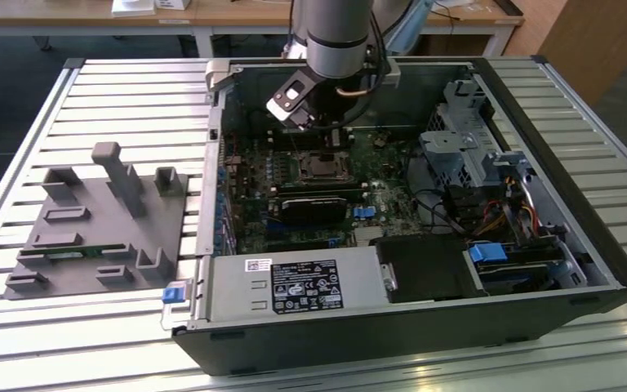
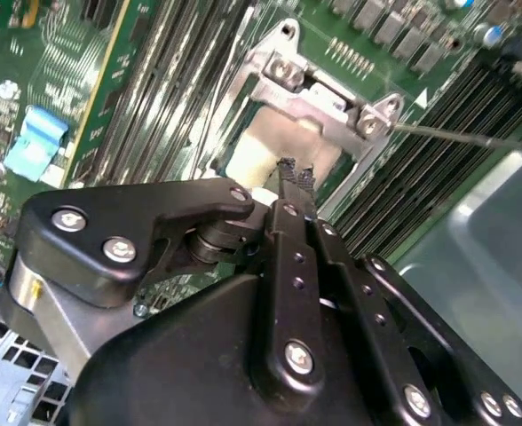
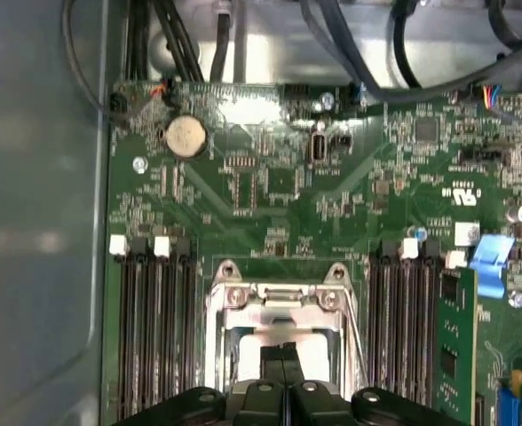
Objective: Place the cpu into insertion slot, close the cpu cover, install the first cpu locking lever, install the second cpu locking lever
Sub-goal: 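Close the cpu cover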
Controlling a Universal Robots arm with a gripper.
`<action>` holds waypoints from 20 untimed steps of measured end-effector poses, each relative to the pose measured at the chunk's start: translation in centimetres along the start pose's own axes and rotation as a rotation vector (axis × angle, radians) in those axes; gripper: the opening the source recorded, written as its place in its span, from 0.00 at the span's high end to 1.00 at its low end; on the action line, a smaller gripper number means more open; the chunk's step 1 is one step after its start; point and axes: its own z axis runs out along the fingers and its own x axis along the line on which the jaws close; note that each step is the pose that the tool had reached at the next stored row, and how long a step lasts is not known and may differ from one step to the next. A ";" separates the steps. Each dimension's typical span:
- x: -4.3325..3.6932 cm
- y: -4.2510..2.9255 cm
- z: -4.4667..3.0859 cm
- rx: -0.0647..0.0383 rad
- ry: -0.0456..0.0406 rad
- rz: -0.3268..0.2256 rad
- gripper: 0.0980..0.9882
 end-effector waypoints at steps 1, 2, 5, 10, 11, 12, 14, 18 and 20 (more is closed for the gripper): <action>0.00 -0.17 0.03 0.000 0.0000 0.000 0.99; 0.00 -0.35 0.06 0.000 0.0000 0.000 0.99; 0.00 -0.85 0.16 0.000 0.0000 0.000 0.99; 0.01 -1.31 0.29 0.000 -0.0001 0.000 0.99; 0.01 -1.31 0.30 0.000 -0.0001 0.000 0.99; 0.01 -1.33 0.33 0.000 0.0001 0.000 0.99; 0.01 -1.45 0.39 0.000 0.0001 -0.003 0.99; 0.01 -1.79 0.53 0.000 0.0003 -0.008 0.99; 0.01 -1.99 0.62 0.000 0.0002 -0.008 0.99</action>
